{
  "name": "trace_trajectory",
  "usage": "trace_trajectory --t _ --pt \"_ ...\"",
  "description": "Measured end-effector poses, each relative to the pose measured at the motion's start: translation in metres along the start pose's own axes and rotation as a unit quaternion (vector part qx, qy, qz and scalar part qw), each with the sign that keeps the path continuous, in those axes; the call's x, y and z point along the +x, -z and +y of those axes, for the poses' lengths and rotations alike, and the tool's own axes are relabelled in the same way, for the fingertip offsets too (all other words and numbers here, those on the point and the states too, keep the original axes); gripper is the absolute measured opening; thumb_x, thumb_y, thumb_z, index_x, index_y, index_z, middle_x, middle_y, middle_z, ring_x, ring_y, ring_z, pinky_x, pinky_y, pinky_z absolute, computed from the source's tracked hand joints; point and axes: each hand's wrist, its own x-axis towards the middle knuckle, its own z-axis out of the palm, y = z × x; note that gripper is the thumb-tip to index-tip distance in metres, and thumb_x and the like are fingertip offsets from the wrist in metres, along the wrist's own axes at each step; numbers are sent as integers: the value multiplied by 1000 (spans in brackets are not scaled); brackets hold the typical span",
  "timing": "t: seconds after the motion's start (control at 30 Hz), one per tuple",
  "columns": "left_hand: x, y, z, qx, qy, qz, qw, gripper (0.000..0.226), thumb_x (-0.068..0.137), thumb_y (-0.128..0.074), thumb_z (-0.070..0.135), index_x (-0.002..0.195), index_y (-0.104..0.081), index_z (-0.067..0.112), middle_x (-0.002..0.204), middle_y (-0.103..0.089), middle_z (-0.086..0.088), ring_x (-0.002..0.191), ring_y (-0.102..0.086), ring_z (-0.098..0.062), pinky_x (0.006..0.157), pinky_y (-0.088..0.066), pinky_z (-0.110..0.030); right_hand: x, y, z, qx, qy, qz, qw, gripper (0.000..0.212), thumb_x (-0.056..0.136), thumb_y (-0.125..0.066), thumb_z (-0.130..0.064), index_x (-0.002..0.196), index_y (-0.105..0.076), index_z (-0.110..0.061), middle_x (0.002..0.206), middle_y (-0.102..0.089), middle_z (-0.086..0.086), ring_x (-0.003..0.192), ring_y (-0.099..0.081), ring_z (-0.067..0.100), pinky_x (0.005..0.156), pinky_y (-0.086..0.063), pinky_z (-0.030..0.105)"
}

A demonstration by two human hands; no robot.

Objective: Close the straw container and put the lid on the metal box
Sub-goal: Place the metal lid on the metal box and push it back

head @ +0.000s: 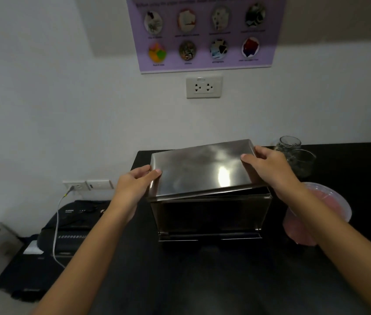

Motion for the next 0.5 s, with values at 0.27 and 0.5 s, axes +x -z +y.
trace_trajectory --t 0.27,0.5 --pt "6 -1 -8 55 -25 -11 998 51 77 -69 30 121 -56 10 116 -62 -4 105 -53 -14 85 -37 -26 -1 -3 10 -15 -22 23 999 60 80 -62 -25 132 -39 -5 132 -52 11 111 -53 23 90 -42 29" --pt "8 -5 -7 129 -49 -3 990 35 88 -55 27 119 -59 12 101 -63 3 87 -56 -7 64 -36 -13 -2 -3 13 -18 -20 49 998 55 80 -62 -23 130 -43 -8 133 -52 9 115 -51 22 92 -40 28"
